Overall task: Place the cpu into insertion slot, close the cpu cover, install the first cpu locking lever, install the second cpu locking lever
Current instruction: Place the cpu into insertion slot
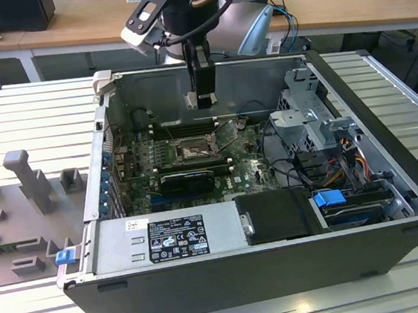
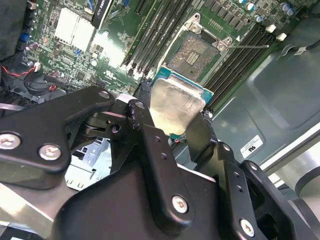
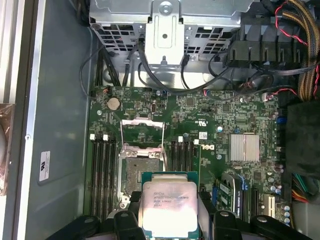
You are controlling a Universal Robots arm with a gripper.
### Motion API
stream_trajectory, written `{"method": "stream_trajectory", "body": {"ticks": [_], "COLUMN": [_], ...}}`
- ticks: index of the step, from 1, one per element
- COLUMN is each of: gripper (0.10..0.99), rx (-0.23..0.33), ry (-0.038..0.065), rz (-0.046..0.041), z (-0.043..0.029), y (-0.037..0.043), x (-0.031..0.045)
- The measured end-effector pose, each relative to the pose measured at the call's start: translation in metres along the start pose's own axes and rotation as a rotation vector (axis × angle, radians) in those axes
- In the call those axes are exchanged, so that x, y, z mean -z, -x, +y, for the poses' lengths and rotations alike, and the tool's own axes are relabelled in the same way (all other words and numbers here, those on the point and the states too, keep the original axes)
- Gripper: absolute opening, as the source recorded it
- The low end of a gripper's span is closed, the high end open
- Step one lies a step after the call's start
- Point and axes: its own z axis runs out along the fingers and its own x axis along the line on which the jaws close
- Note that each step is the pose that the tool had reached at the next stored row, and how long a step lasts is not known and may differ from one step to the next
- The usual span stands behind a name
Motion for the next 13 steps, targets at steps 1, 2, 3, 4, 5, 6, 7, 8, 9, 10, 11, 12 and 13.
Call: {"method": "stream_trajectory", "body": {"ticks": [1,2,3,4,5,6,7,8,9,10,11,12,13], "gripper": [0.525,0.525,0.525,0.525,0.525,0.525,0.525,0.525,0.525,0.525,0.525,0.525,0.525], "rx": [-0.003,-0.005,-0.007,-0.01,-0.011,-0.013,-0.016,-0.018,-0.02,-0.023,-0.024,-0.026,-0.028], "ry": [0.0,0.0,0.0,0.0,0.0,0.0,0.0,0.0,0.0,0.0,0.0,0.001,0.001], "rz": [-0.0003,-0.0005,-0.0006,-0.0008,-0.001,-0.0012,-0.0013,-0.0016,-0.0019,-0.002,-0.0022,-0.0023,-0.0025], "z": [0.0,0.0,0.0,0.0,-0.0001,-0.0001,-0.0001,-0.0001,-0.0001,-0.0001,-0.0001,-0.0002,-0.0002], "y": [0.0,0.0,0.0,0.0,0.0,0.0,0.0,0.0,0.0,0.0,0.0,0.0,0.0], "x": [-0.0002,-0.0003,-0.0004,-0.0006,-0.0007,-0.0009,-0.0011,-0.0012,-0.0014,-0.0015,-0.0017,-0.0018,-0.002]}}
